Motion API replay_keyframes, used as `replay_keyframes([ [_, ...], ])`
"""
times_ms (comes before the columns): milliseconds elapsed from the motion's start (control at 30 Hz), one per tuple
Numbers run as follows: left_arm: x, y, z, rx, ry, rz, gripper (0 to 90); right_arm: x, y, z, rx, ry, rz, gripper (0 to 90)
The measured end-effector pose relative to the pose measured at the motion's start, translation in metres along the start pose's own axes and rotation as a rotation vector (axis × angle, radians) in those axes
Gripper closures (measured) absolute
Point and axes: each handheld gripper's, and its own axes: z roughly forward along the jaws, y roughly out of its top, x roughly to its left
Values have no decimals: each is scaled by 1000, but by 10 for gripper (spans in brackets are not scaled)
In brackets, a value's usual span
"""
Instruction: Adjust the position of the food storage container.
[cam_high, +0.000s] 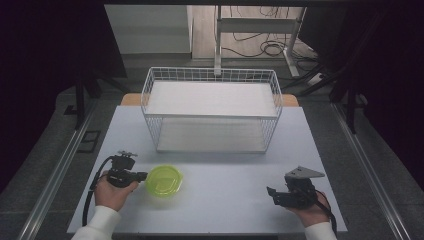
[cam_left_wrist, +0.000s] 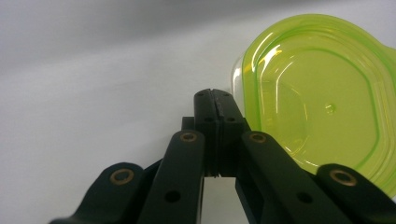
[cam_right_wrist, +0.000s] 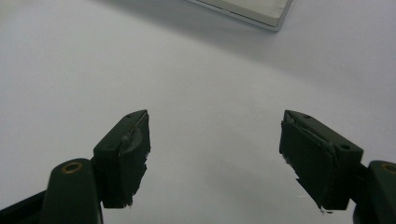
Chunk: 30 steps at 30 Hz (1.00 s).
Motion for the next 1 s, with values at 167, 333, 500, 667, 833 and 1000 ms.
replay_keyframes([
  [167,-22,3,8,5,-20,7,899,0,0,0,4,0,-2,242],
  [333,-37,5,13,2,-40,17,899,-1,0,1,8,-1,-3,242],
  [500,-48,6,18,7,-61,29,898,-1,0,1,10,-2,-4,241],
  [667,-58,7,21,7,-76,38,897,-1,0,1,11,-2,-5,241],
  [833,-66,8,24,12,-88,52,897,-1,-1,1,13,-3,-4,241],
  [1000,-73,10,27,15,-102,63,897,-2,-1,1,13,-3,-2,240],
])
